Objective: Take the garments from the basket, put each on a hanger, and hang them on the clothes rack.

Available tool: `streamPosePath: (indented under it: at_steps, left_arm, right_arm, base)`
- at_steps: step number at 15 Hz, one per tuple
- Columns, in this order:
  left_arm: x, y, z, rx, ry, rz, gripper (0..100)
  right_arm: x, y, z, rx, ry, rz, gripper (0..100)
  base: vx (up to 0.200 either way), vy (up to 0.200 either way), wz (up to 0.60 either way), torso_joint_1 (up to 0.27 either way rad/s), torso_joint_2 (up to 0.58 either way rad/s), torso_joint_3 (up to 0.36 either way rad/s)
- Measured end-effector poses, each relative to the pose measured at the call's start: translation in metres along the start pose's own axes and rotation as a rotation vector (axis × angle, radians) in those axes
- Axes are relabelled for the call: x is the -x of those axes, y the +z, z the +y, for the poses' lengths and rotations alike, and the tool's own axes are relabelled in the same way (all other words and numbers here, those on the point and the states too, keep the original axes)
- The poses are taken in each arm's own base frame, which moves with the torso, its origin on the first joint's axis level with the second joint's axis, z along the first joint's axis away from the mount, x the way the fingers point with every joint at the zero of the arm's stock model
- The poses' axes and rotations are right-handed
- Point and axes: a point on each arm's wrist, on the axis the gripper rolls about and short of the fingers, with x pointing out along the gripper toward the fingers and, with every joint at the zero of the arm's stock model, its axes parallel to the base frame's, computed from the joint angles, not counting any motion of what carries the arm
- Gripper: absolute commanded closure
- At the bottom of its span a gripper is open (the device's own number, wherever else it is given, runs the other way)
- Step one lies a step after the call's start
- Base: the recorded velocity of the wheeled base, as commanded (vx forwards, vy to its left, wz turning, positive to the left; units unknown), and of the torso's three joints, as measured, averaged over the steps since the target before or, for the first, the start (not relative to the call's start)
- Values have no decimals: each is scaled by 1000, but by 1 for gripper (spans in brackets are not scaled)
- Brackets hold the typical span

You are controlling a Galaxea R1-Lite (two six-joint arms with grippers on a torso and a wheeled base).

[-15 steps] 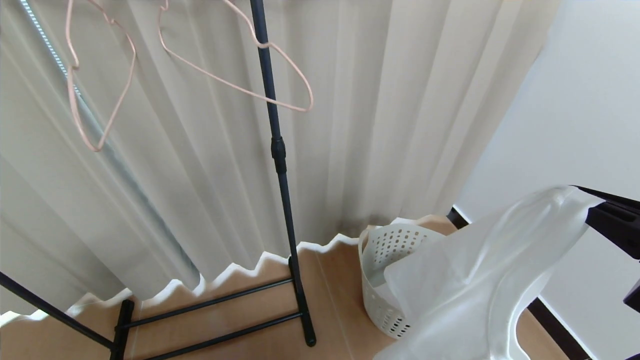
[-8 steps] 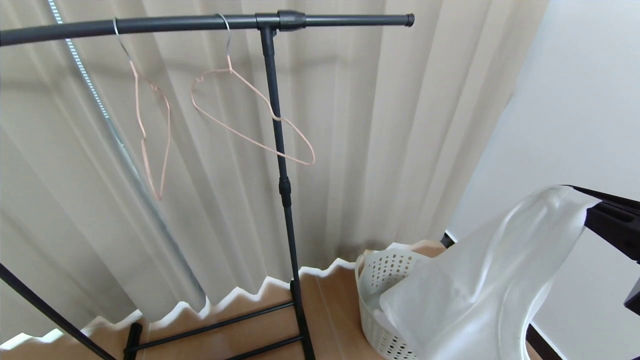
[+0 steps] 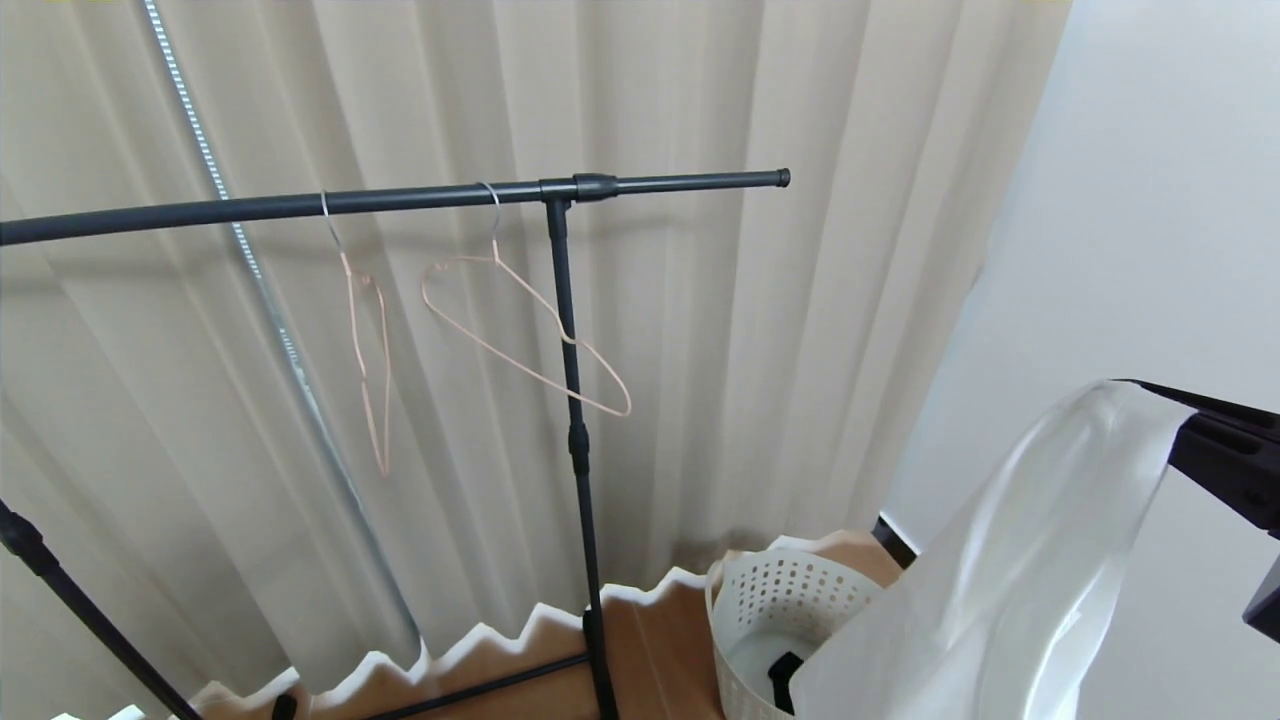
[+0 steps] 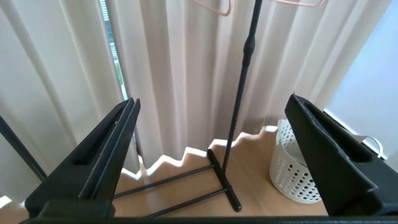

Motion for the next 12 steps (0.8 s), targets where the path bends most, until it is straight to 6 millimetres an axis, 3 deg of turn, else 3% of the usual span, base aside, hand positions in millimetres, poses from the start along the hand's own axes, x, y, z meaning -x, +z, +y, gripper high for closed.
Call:
streamPosePath:
  at_steps: [4, 12]
  left_arm:
    - [0, -1, 0, -11, 8, 1, 0]
    - [0, -1, 0, -10, 7, 3, 0]
  right_arm:
    - [0, -1, -1, 0, -8, 2, 100]
    - [1, -1, -1, 3, -9, 3, 100]
  base:
    - [0, 0, 0, 239, -555, -311]
    - [0, 0, 0, 173, -381, -267]
